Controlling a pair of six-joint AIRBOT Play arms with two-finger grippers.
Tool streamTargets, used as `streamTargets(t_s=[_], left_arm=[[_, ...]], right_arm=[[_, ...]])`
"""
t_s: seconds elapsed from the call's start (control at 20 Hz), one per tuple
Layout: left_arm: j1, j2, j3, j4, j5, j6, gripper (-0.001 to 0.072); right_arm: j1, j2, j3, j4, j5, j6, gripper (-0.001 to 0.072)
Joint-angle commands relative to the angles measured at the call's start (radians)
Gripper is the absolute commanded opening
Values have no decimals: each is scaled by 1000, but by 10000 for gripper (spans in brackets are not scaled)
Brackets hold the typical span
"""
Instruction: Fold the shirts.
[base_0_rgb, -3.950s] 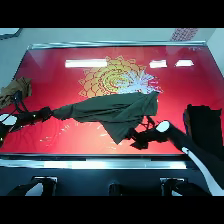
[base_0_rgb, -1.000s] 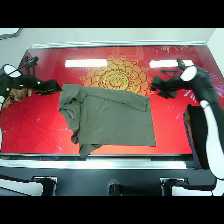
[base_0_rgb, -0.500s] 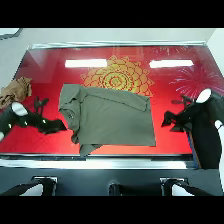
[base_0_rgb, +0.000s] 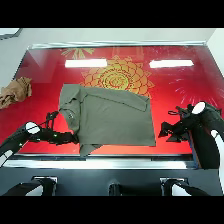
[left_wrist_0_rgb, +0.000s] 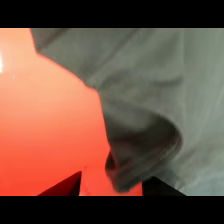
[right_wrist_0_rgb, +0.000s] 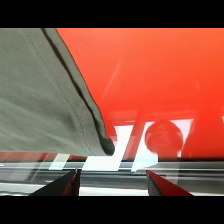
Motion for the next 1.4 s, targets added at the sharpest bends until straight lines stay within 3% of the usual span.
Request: streamTargets(t_s=[0.0,0.1,0.15,0.2,0.55,0.7,0.75,0.85,1.05,1.25,1.35], left_arm=[[-13,-28,-13,-12,66,-23,355],[-14,-51,-13,-13,56,-37,205],[-14,-56,-13,-12,46,-35,43],[-14,-56,-13,-12,39,-31,26],[-14,-39,-5,-12,12,-31,26],[-14,-26,1,-12,8,-31,26],[-14,-19,1,-12,8,-31,26],[-1,-1,13,-10,-7,-28,25],[106,137,238,33,-100,-28,24],[264,290,761,50,-125,-34,24],[338,315,1071,50,-100,-77,24]], right_arm=[[0,2,-6,8,-15,-3,494],[0,1,-6,8,-22,-3,495],[0,1,-8,9,-26,-4,500],[0,0,-13,9,-39,-5,520],[4,-108,-112,193,-135,-60,538],[60,-159,-129,190,-197,-55,537],[86,-170,-129,196,-242,-55,489],[103,-161,-122,201,-309,-11,42],[101,-23,31,139,-298,-44,45],[101,230,386,-25,-409,-58,45],[101,356,597,-128,-510,-56,46]])
